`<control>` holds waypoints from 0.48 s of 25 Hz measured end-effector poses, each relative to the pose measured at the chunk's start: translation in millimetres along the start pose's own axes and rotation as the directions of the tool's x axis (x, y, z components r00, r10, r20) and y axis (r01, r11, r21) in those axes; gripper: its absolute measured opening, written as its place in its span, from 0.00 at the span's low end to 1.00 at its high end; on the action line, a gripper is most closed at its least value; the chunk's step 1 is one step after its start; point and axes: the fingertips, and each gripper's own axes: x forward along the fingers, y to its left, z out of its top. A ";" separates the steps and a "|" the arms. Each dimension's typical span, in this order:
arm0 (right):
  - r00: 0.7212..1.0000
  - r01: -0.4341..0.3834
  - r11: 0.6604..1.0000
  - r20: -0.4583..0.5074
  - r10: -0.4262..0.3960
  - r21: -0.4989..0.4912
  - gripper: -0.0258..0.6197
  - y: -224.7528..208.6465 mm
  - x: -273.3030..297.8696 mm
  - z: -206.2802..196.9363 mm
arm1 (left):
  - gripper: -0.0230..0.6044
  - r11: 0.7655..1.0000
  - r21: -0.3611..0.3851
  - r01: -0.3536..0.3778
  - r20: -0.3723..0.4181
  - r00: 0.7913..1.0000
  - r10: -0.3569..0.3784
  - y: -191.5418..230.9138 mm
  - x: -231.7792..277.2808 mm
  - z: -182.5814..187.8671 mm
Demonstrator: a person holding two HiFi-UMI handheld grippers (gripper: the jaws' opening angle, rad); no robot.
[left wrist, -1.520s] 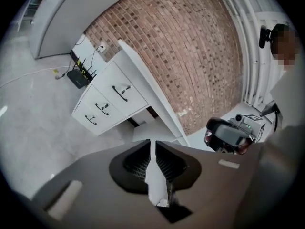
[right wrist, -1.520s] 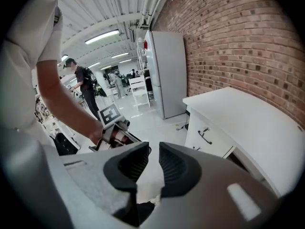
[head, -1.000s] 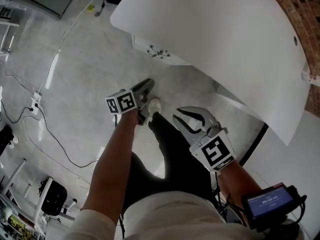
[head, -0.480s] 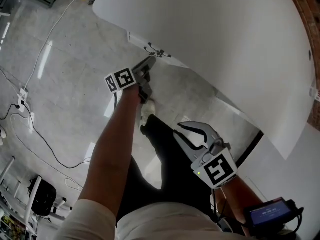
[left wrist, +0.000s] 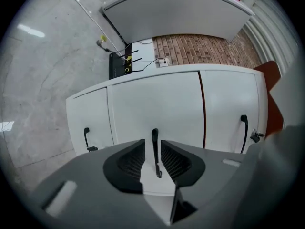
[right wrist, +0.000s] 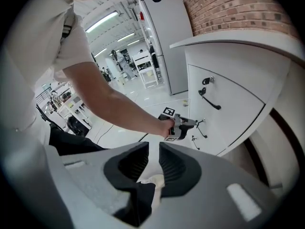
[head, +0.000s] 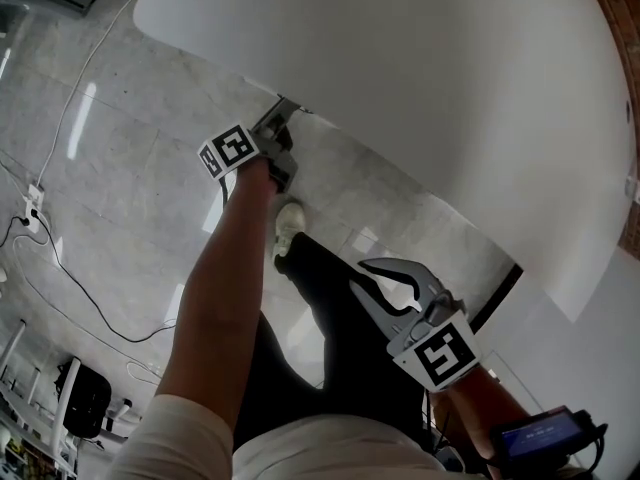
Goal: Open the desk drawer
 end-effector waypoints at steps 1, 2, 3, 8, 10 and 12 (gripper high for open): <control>1.000 -0.002 1.000 -0.003 0.002 0.003 0.13 0.5 0.0 -0.5 | 0.21 1.000 -0.003 0.003 0.002 1.000 -0.003 1.8 -0.2 0.2; 1.000 -0.005 1.000 -0.006 0.005 0.005 0.13 1.5 0.2 -1.0 | 0.22 1.000 -0.004 0.004 -0.002 1.000 -0.004 2.8 0.7 -0.1; 1.000 -0.009 1.000 -0.006 0.009 0.006 0.13 2.5 0.6 -1.4 | 0.22 1.000 -0.004 0.008 -0.007 1.000 -0.008 2.7 1.9 -0.3; 1.000 -0.013 1.000 -0.007 0.013 0.012 0.13 1.3 0.7 -2.7 | 0.23 0.996 -0.067 0.058 0.012 0.998 -0.057 -0.7 2.1 -1.5; 1.000 -0.015 1.000 -0.010 0.015 0.010 0.13 1.2 0.8 -2.5 | 0.20 0.993 -0.081 0.082 0.023 0.996 -0.081 -4.4 3.2 -1.0; 1.000 -0.017 1.000 -0.010 0.017 0.009 0.12 2.1 1.6 -1.5 | 0.22 0.992 -0.086 0.098 0.013 0.995 -0.097 -7.0 5.1 -3.0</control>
